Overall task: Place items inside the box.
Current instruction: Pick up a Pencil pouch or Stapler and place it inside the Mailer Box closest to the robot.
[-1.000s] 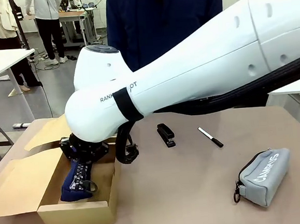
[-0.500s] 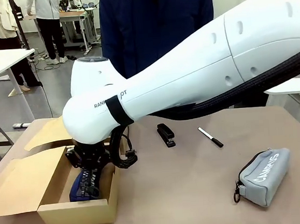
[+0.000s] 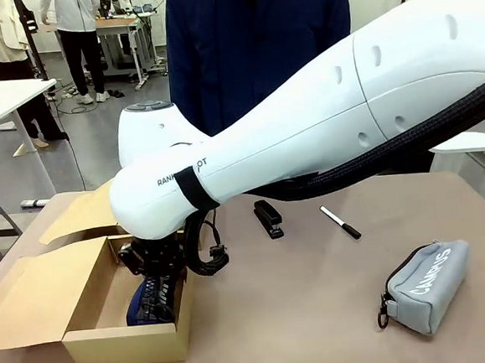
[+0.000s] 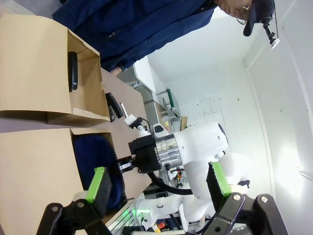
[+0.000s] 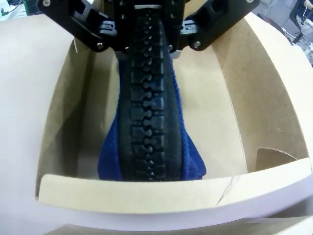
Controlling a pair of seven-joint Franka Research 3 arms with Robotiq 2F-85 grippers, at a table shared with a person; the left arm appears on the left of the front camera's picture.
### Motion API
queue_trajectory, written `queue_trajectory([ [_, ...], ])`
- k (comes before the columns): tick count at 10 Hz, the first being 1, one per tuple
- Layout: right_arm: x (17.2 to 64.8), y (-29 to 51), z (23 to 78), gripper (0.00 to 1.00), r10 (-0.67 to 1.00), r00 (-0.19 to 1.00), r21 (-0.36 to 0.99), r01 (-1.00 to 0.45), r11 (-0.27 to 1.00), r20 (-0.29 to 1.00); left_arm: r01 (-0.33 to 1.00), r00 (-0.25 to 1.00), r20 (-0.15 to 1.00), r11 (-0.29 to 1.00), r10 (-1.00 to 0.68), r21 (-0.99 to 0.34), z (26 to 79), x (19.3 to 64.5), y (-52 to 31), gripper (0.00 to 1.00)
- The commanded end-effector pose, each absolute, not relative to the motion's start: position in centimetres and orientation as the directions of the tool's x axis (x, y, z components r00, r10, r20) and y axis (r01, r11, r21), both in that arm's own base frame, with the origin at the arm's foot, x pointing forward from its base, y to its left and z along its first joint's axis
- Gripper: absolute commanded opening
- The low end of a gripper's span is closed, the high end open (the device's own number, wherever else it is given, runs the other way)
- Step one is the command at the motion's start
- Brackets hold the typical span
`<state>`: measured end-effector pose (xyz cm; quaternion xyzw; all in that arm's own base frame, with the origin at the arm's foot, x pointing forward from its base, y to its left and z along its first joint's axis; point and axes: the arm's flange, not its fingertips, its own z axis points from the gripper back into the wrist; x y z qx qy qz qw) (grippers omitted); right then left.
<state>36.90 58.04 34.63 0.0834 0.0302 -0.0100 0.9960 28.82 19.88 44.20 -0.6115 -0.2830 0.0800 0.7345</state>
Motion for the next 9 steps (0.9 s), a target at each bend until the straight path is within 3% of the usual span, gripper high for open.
queue_trajectory([
  [1,36.6,58.3,35.3,0.66,-0.027,0.999,0.142,0.033,0.989,-0.039,0.255,0.818,0.338,0.232,0.465,-0.938,44.3,28.8,19.8,1.00],
  [2,36.6,58.2,35.3,1.00,-0.029,0.999,0.147,0.034,0.989,-0.042,0.255,0.818,0.338,0.232,0.465,-0.938,44.3,28.8,19.8,1.00],
  [4,36.4,58.1,35.6,1.00,-0.027,0.999,0.153,0.032,0.988,-0.030,0.255,0.818,0.338,0.232,0.465,-0.938,44.3,28.8,19.8,1.00],
  [5,36.5,58.1,35.6,0.90,-0.027,0.999,0.154,0.031,0.988,-0.029,0.255,0.818,0.338,0.232,0.465,-0.938,44.3,28.8,19.8,1.00],
  [6,36.4,58.1,35.6,0.99,-0.024,0.999,0.155,0.028,0.987,-0.031,0.255,0.818,0.338,0.232,0.465,-0.938,44.3,28.8,19.8,1.00],
  [9,35.9,57.9,36.7,1.00,0.011,1.000,0.170,-0.009,0.985,-0.012,0.255,0.818,0.338,0.232,0.465,-0.938,44.3,28.8,19.8,1.00],
])
